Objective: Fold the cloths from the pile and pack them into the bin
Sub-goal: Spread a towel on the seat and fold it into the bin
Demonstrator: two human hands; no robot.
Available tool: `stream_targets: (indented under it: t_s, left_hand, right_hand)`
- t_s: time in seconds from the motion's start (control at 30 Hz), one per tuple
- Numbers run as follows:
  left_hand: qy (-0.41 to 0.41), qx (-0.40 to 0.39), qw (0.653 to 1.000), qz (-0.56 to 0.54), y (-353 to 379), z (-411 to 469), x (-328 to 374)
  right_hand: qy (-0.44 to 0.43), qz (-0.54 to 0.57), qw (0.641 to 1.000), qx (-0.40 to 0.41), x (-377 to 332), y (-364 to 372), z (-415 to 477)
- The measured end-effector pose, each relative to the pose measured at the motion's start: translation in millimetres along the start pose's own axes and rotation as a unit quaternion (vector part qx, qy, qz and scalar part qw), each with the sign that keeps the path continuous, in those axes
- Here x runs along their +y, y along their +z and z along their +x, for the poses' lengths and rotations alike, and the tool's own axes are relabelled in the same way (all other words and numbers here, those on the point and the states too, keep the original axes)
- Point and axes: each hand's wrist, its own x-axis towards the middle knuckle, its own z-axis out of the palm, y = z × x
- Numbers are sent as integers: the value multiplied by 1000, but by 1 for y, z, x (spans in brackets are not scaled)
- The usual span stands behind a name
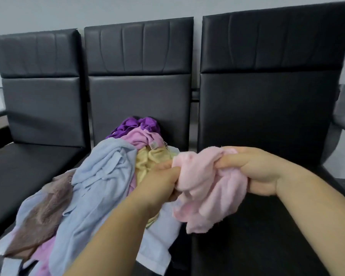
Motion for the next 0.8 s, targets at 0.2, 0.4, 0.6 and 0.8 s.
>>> stream_targets:
  t_s: [0.2,0.4,0.6,0.8]
  left_hand:
    - [-83,-150,982,-80,67,2,2]
    - [-25,-91,979,180,112,11,-41]
    - [38,-227,864,447,141,2,-78]
    - [90,-216,794,561,156,11,-102]
  right_hand:
    - [23,259,963,75,38,-64,-39]
    - [81,86,942,315,102,-102,-61]
    - [127,-364,899,208,134,-109,-78]
    - [145,-492,856,62,162,-86,-69]
